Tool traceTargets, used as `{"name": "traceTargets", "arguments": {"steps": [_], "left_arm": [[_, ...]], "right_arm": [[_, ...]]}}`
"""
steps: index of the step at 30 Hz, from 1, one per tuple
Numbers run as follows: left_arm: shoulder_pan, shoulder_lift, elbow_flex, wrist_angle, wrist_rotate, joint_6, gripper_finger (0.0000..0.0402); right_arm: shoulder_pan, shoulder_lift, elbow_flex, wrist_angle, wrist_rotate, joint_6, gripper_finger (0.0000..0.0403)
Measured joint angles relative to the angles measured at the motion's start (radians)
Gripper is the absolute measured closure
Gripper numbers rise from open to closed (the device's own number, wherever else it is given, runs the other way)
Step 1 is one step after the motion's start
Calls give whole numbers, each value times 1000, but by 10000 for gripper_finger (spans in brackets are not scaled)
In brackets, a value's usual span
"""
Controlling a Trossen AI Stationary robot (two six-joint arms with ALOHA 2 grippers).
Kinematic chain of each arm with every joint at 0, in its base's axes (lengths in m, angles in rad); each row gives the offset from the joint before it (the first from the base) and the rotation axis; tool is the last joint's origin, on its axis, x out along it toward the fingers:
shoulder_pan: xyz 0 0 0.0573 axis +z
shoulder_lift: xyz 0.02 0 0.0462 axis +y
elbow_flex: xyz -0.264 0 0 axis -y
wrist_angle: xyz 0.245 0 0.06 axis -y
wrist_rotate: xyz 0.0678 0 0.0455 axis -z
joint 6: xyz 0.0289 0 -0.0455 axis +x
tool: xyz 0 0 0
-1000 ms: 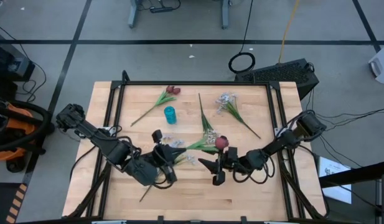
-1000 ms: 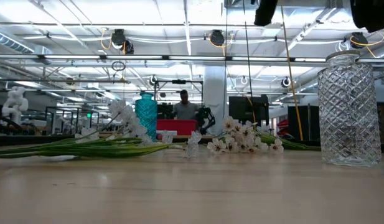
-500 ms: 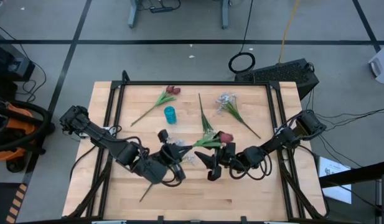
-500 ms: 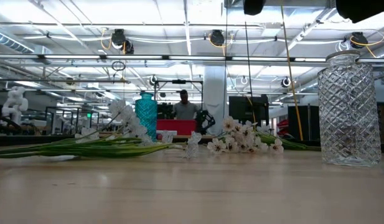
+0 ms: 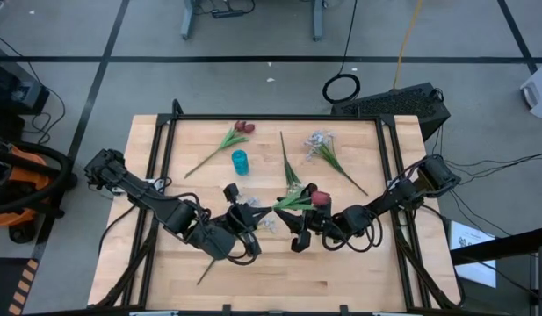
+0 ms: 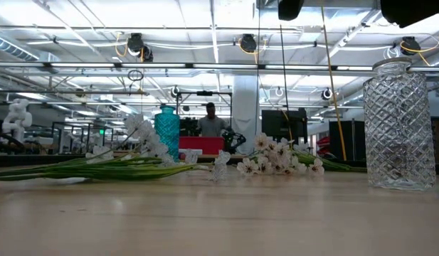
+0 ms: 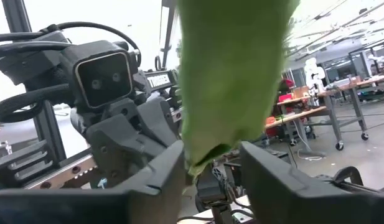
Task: Sort flowers into vase by color
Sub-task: Move the bottom red tulip to the top right of the table
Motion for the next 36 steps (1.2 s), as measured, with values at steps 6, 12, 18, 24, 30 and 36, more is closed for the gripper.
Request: {"name": "traceTargets", "arguments": {"steps": [6,12,18,24,30,36], "left_arm": [[1,0,0,-7,2,0,401],[2,0,0,-9,2,-4,389],[-3,0,0,-1,7,-61,310],[-3,22,0,-3,-75,-39,212],[32,69,0,-3,-88,-1,177],[39,73,0,-3,-94,9,193]], "right_arm": [[-11,0,0,-12,-5,30,352],[-12,0,0,-16,-6,29,396],[-14,0,0,-32,49,25,397],[-14,0,0,-38,58,22,399],[-14,0,0,-43,55,22,399],[-14,0,0,-46,55,9,399]]}}
